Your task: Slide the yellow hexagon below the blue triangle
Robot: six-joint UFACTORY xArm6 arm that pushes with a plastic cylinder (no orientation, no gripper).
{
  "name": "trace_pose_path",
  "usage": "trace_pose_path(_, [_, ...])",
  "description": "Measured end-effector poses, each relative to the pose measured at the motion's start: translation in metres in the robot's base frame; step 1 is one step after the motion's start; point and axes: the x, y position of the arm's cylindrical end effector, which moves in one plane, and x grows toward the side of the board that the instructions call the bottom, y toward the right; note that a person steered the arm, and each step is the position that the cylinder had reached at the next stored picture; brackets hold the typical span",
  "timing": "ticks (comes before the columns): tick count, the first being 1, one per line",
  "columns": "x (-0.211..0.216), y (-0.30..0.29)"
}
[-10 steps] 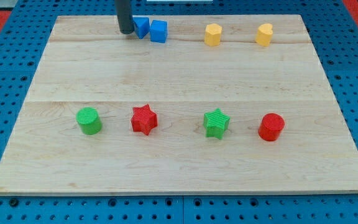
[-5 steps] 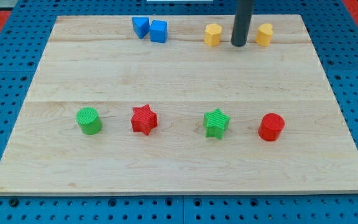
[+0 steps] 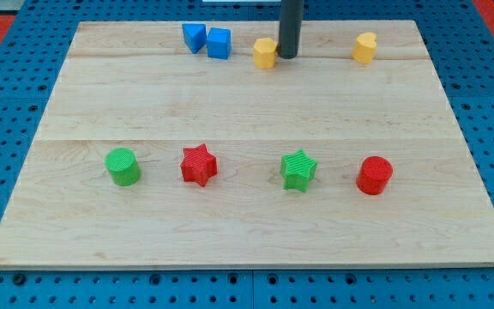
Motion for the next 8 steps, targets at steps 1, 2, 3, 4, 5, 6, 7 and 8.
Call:
trace_pose_path(1, [0.01,-0.035])
trace_pose_path(2, [0.003,-0.039])
trace_pose_path(3, [-0.019,-0.015])
trace_pose_path(4, [-0.027,-0.016])
trace_pose_path(5, [-0.021,-0.046])
trace_pose_path(6, [0.001,-0.057])
trace_pose_path(7, [0.018,-0.077])
trace_pose_path(8, [0.018,-0.09])
